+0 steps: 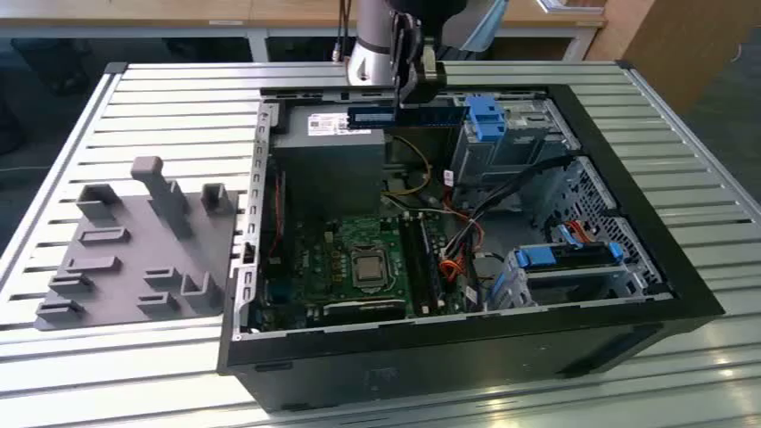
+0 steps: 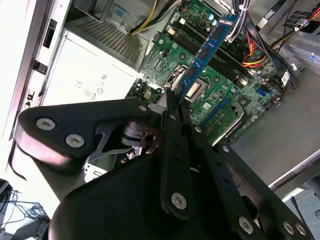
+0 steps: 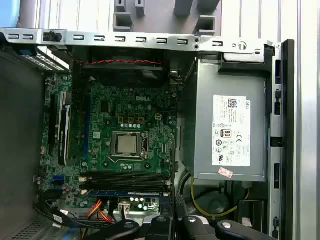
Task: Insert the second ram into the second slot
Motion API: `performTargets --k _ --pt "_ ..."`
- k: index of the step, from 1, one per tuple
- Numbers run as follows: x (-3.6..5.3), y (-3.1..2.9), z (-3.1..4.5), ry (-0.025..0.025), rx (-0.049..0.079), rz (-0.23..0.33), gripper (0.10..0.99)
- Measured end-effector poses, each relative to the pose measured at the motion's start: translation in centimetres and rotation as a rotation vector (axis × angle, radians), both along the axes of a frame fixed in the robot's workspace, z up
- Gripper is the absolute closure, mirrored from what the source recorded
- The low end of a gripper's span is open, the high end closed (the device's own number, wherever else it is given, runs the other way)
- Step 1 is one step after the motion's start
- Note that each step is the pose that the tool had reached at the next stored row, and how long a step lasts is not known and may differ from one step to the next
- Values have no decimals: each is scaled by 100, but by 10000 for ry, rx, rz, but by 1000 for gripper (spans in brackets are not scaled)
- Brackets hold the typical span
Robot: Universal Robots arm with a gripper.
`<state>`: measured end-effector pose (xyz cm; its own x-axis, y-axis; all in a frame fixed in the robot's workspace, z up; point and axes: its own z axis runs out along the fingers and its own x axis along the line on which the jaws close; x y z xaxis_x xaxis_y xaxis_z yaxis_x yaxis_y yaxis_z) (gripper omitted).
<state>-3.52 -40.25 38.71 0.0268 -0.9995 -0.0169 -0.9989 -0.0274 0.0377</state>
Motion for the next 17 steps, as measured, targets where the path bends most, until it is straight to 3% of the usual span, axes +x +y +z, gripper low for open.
performTargets --k 7,17 --pt "0 -9 1 1 -3 0 949" --pt "0 -183 0 0 -1 0 949"
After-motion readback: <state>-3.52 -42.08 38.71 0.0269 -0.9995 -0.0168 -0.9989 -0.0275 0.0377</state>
